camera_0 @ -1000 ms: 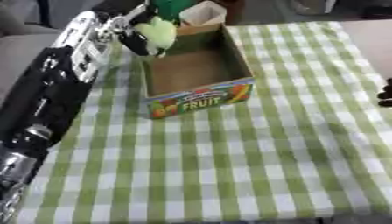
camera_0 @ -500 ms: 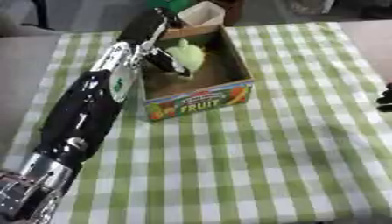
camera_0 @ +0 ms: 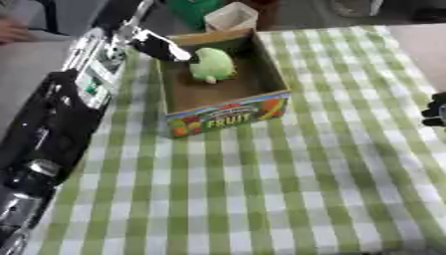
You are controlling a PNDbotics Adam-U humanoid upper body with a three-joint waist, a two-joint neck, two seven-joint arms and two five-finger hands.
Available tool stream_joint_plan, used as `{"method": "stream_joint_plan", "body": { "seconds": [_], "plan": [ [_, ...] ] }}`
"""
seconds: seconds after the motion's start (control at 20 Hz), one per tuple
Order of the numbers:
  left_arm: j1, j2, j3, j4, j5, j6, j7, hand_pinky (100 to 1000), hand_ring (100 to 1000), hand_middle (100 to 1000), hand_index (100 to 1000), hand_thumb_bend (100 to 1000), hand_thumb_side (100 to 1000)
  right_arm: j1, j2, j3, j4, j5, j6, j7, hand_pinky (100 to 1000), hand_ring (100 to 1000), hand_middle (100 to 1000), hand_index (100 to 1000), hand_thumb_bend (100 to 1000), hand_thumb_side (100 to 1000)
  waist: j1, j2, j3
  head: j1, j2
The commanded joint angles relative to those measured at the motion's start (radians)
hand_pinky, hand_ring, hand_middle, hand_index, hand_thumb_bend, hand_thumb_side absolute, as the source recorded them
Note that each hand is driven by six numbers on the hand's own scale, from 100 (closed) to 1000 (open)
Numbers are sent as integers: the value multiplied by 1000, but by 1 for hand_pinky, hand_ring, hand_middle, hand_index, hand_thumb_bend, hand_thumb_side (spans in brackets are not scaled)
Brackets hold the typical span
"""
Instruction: Pick up objects on the table and place them in the box.
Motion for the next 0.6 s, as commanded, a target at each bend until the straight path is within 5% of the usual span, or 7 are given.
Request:
{"method": "stream_joint_plan", "body": {
  "seconds": [0.05, 0.6],
  "plan": [
    [58, 102, 45, -148, 135, 44, -19, 612, 600, 603, 699, 843, 144, -5, -26, -18, -9, 1, -3, -9, 610, 617, 562, 662, 100, 521, -3, -19, 7, -10, -6],
    [411, 157, 174, -351, 328, 137, -15, 594, 589, 595, 690, 823, 112, 4, -26, -28, -9, 1, -6, -21, 610, 617, 562, 662, 100, 521, -7, -21, 29, -21, 0]
  ]
}}
